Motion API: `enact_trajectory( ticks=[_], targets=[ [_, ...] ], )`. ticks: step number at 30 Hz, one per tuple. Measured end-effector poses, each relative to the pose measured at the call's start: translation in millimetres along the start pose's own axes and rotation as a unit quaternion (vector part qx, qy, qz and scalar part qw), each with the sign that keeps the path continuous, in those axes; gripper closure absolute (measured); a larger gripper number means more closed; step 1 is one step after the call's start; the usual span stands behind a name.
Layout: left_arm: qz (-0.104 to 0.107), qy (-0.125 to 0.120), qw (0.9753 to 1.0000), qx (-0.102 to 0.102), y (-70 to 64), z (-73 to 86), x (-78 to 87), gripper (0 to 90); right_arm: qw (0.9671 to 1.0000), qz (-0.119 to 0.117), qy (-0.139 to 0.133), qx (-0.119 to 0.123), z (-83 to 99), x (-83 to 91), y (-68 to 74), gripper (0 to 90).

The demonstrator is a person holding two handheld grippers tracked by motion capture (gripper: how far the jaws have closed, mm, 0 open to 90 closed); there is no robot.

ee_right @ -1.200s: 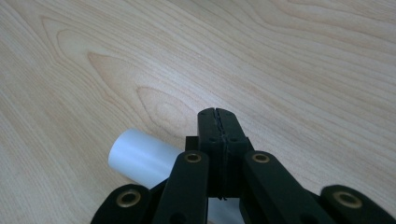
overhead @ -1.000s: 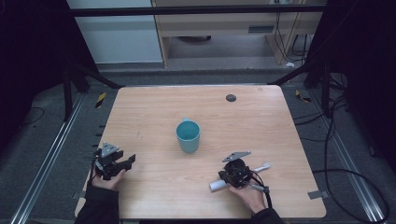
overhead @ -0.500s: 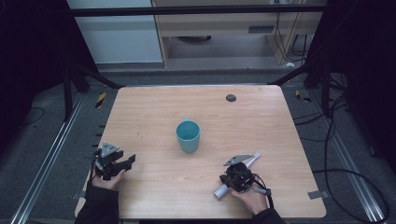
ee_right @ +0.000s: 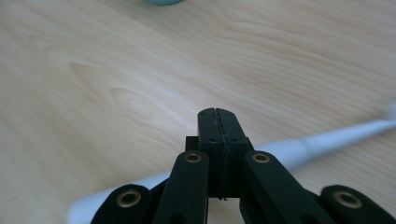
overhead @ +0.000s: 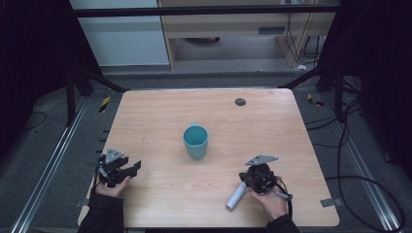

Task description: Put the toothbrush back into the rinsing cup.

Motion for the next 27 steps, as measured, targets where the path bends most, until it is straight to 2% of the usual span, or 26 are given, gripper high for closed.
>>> enact_trajectory(
  ticks=[1, 2, 4, 5, 8, 17, 27],
  targets=[
    [0.0, 0.0, 1.0, 0.0, 0.0, 0.1, -0.1, 43.0, 0.9997, 0.019, -0.007, -0.013, -0.8, 2.9, -10.8, 90.0],
    [0.0, 0.001, 1.0, 0.0, 0.0, 0.1, -0.2, 43.0, 0.9994, 0.029, -0.007, -0.019, -0.9, 3.7, -15.7, 90.0],
    [0.0, 0.001, 1.0, 0.0, 0.1, 0.1, -0.2, 43.0, 0.999, 0.037, -0.008, -0.025, -0.7, 4.1, -20.0, 90.0],
    [0.0, 0.001, 1.0, 0.0, 0.0, 0.1, -0.2, 43.0, 0.998, 0.053, -0.005, -0.034, -0.1, 4.1, -27.7, 90.0],
    [0.0, 0.001, 1.0, 0.0, 0.1, 0.1, -0.3, 43.0, 0.9963, 0.076, -0.001, -0.041, 0.7, 3.0, -35.6, 90.0],
    [0.001, 0.001, 1.0, 0.001, -0.2, 0.1, -0.4, 43.0, 0.994, 0.091, 0.013, -0.061, 2.7, -8.0, -48.0, 90.0],
    [0.001, 0.001, 1.0, 0.0, 0.2, 0.0, -0.4, 43.0, 0.9933, 0.095, 0.019, -0.063, 0.1, -16.5, -50.6, 90.0]
  ],
)
Point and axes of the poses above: each handheld gripper's, and its own axes: x roughly backward along the jaws, z roughly out of its underside, y roughly to its left, the point moved 2 cm from there along -x, roughly forward along the jaws, and after that the axes turned 10 degrees about -x, right-handed, at the moved point
